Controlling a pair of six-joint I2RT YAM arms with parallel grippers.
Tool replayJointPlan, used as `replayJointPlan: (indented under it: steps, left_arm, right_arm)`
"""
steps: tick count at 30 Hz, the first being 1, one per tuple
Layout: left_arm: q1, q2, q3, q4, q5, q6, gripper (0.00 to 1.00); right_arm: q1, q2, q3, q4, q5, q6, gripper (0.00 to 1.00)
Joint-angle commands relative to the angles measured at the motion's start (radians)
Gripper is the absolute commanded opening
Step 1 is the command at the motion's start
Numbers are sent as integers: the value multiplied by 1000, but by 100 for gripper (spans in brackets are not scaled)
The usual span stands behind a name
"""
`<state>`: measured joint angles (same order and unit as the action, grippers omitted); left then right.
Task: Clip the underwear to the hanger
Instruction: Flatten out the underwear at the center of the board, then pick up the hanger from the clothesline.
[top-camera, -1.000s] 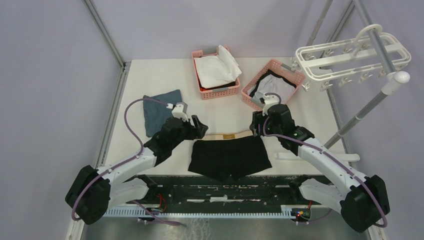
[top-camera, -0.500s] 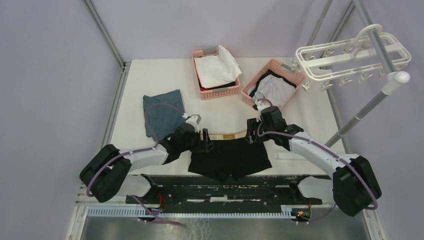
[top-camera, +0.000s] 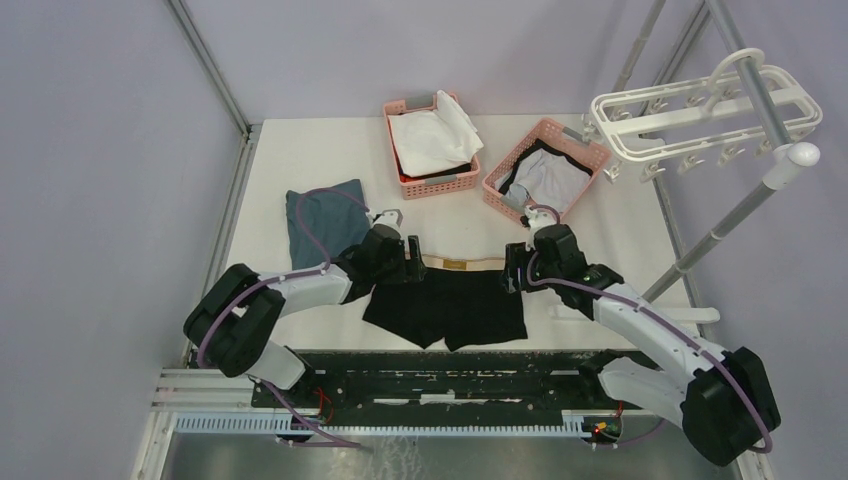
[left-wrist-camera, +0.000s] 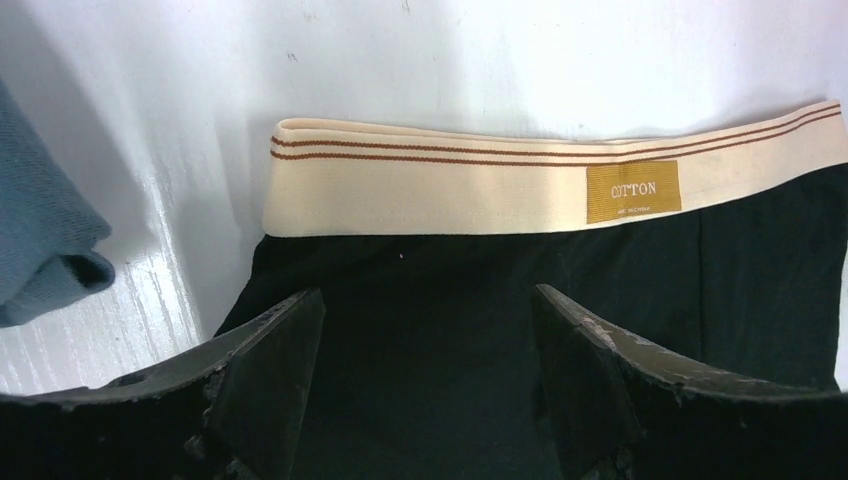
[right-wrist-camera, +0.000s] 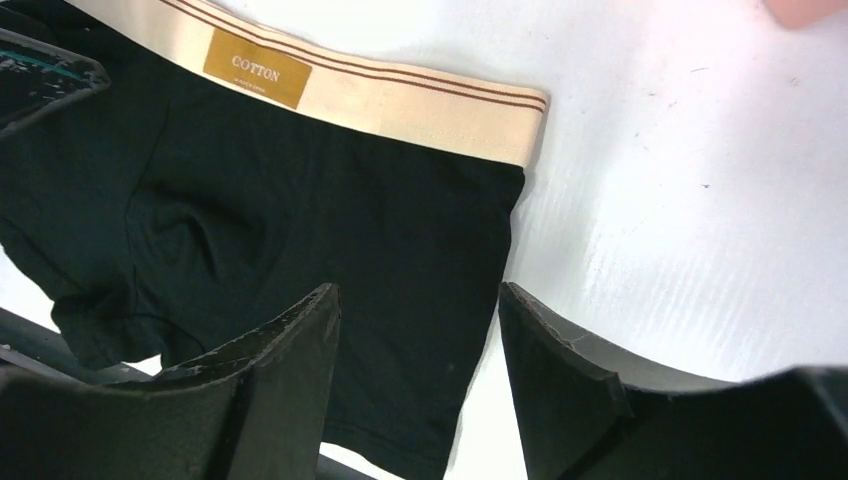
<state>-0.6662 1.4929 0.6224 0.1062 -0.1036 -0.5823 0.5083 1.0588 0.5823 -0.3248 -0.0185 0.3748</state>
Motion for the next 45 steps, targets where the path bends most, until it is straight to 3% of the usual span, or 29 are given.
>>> replayJointPlan:
  steps: [1,15,20,23,30,34,39,45]
  left_arm:
    - [14,21,5,-42,-5,16,84]
    - [14,-351,25,-122,61,46,91]
    - [14,-471,-6,-146,78,31,91]
    - [14,-540,-6,-181,75,30,91]
    - [13,-652,17,-262,64,36,90]
    - [14,-697,27,-295,40,36,90]
    - [14,-731,59,-344,31,46,90]
    - [14,-776,110,-429,21,83,90]
  right_arm:
    - [-2,-85,-3,7,44,10,68]
    - [-1,-616,30,-192,121,-42,69]
    - [-1,-791,111,-289,149,-38,69]
    - [-2,-848,184,-336,84,-75,69]
    - [-1,-883,393,-451,-94,-172,69]
    - [-1,-838,533,-442,-76,-212,69]
    - [-1,-659,784,-473,-63,-275,69]
    - [-1,-485,982,-442,79,-305,68]
